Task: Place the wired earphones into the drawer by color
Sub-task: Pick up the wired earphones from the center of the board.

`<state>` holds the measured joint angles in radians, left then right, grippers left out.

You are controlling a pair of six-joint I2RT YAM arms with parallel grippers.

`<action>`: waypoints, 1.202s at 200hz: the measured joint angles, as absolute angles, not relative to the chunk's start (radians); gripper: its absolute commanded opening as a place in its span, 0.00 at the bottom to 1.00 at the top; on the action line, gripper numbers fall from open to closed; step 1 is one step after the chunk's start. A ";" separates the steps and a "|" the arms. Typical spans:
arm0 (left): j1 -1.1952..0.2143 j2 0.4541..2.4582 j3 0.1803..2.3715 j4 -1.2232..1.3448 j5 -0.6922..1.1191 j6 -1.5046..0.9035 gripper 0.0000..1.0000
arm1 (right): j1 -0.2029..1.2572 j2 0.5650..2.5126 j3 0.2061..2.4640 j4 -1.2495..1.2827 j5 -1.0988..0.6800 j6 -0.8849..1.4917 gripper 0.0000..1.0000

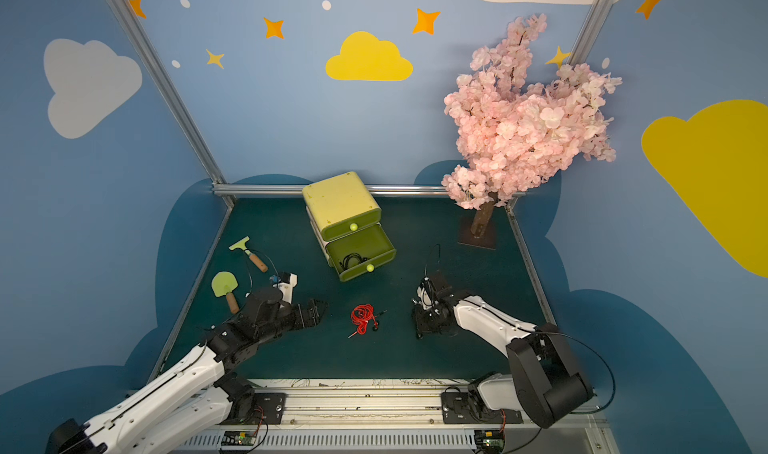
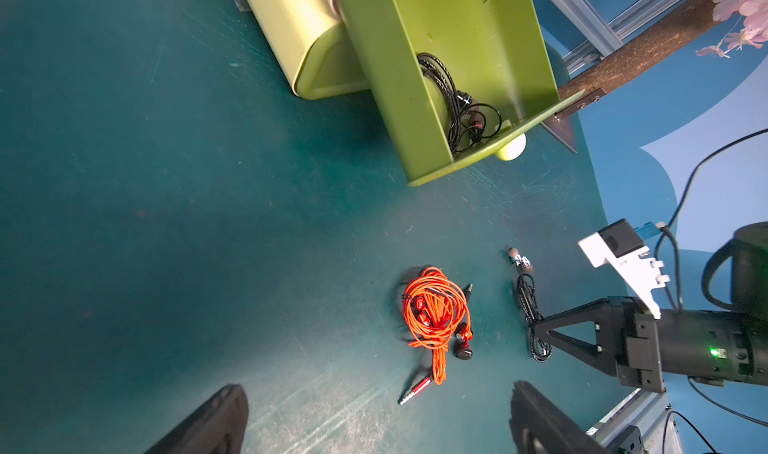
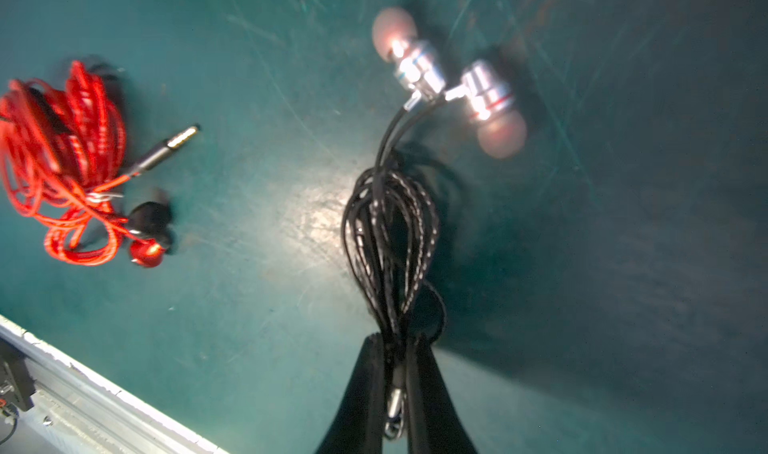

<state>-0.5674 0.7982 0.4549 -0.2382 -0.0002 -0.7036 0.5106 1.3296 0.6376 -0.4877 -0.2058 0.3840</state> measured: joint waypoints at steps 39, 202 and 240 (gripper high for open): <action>-0.567 0.799 0.455 -0.238 0.000 -0.704 1.00 | 0.510 1.235 0.665 -0.529 -0.196 0.384 0.08; -0.567 0.912 0.569 -0.252 -0.055 -0.680 1.00 | 0.545 1.198 1.045 -0.511 -0.231 0.349 0.08; -0.567 0.906 0.569 -0.246 -0.059 -0.679 1.00 | 0.601 1.335 1.147 -0.429 -0.230 0.359 0.08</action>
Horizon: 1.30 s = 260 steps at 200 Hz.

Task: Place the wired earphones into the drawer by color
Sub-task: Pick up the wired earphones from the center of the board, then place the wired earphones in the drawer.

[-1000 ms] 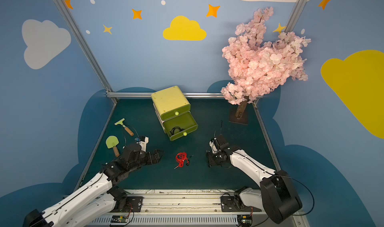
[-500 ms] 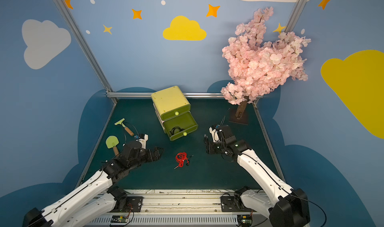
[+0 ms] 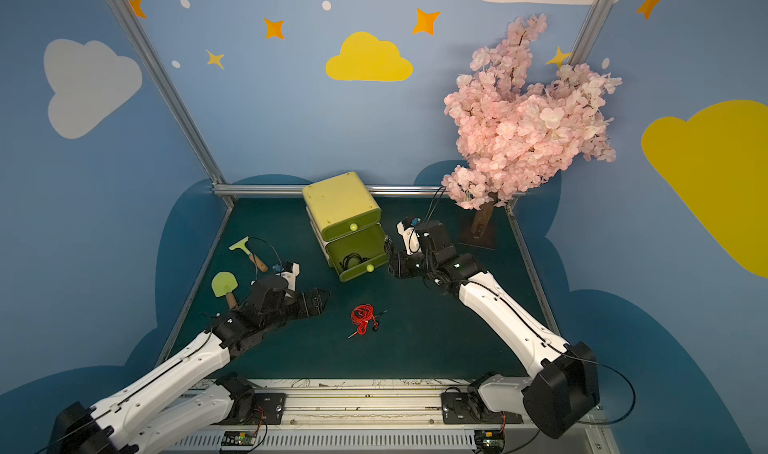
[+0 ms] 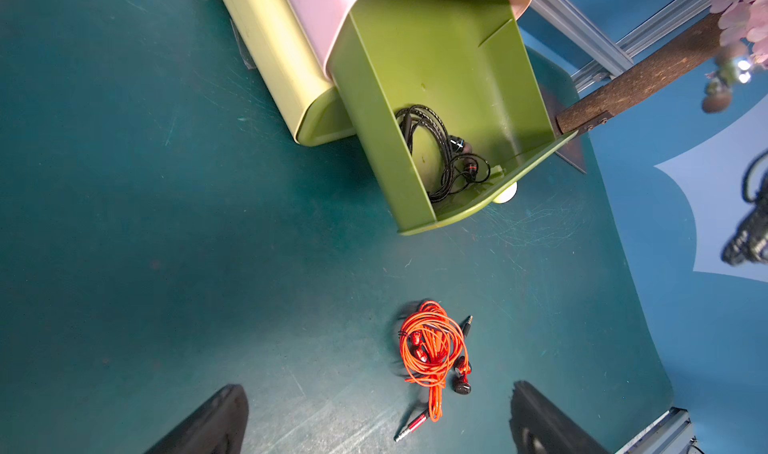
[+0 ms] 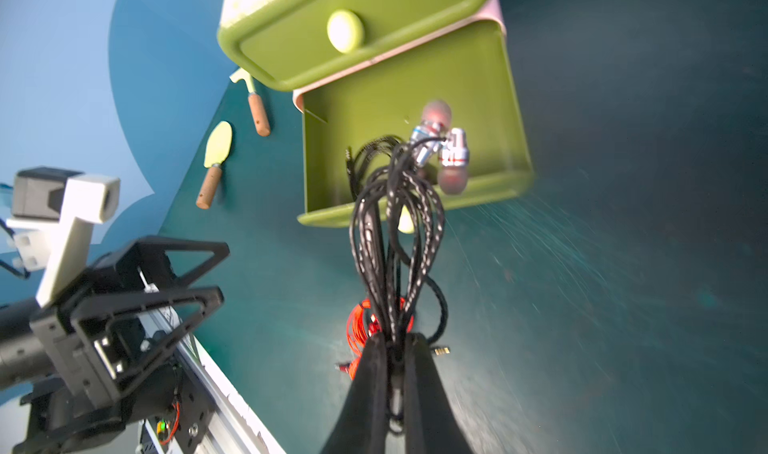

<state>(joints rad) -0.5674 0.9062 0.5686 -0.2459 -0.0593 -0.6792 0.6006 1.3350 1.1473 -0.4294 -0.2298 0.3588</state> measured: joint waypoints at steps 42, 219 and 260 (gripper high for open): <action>-0.567 0.873 0.569 -0.253 -0.066 -0.678 1.00 | 0.635 1.491 1.236 -0.355 -0.221 0.403 0.08; -0.564 0.771 0.546 -0.301 -0.086 -0.678 1.00 | 0.677 1.814 1.441 -0.295 -0.148 0.491 0.09; -0.564 0.771 0.546 -0.301 -0.090 -0.678 1.00 | 0.677 1.824 1.442 -0.296 -0.145 0.494 0.18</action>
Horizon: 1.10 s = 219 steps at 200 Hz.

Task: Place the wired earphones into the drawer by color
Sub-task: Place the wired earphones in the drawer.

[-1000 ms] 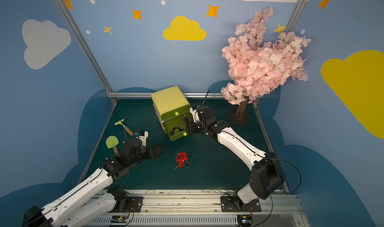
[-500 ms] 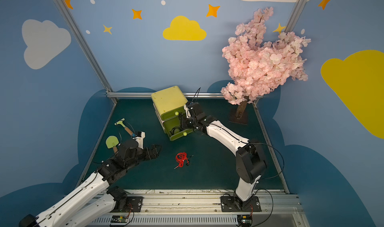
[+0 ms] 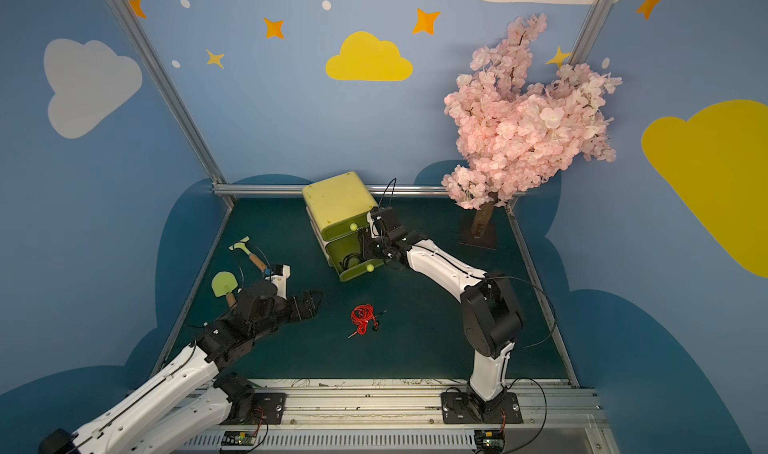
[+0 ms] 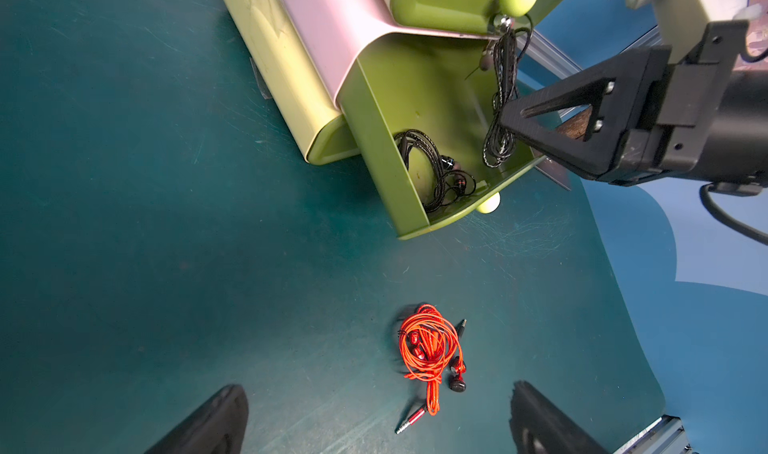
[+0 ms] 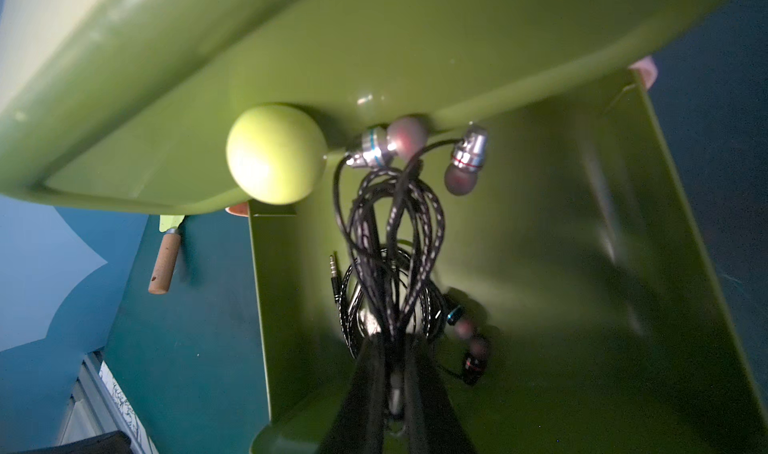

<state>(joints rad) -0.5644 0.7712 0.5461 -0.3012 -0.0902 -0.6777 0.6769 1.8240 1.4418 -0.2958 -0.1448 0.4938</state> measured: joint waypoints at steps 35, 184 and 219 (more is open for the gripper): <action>-0.564 0.771 0.546 -0.302 -0.100 -0.677 1.00 | 0.677 1.824 1.442 -0.296 -0.141 0.492 0.28; -0.336 1.037 0.905 -0.363 0.028 -0.609 1.00 | 0.669 1.542 1.247 -0.307 -0.137 0.435 0.95; -0.265 1.157 1.036 -0.367 0.110 -0.595 1.00 | 0.662 1.462 1.132 -0.302 -0.139 0.433 0.98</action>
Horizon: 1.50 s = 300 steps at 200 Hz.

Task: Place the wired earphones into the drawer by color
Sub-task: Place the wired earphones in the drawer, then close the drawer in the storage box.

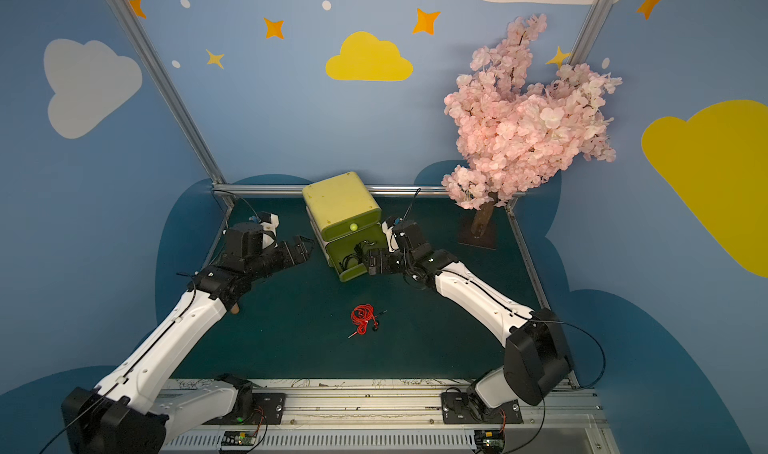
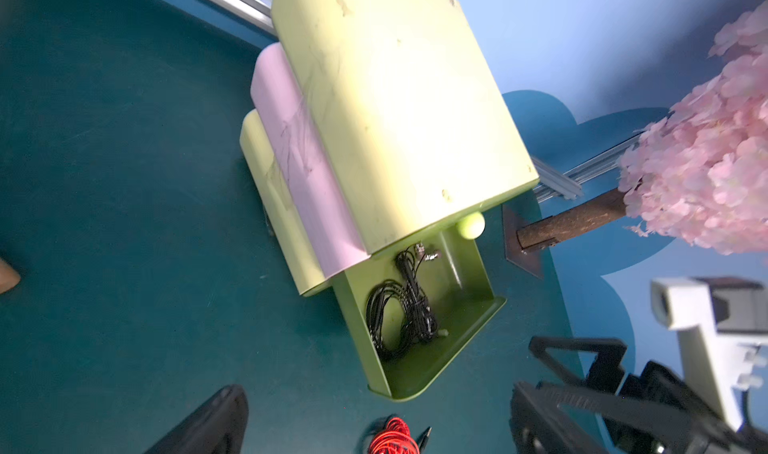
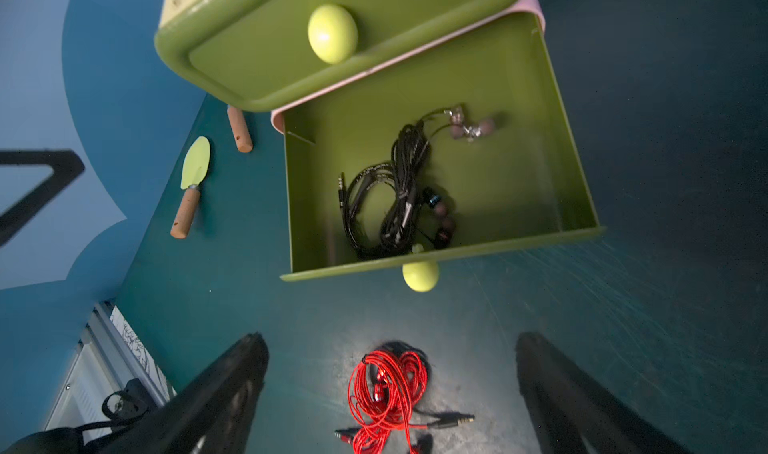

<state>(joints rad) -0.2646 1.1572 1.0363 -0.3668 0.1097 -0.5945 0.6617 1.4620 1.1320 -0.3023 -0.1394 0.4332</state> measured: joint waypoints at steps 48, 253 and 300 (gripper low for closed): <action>-0.210 1.290 1.136 -0.365 0.154 -0.583 1.00 | 0.659 1.385 1.021 -0.266 -0.142 0.437 0.98; -0.201 1.592 1.354 -0.314 0.113 -0.519 1.00 | 0.659 1.462 0.944 -0.048 -0.249 0.631 0.98; -0.201 1.595 1.361 -0.313 0.116 -0.512 1.00 | 0.659 1.510 0.963 -0.038 -0.265 0.653 0.98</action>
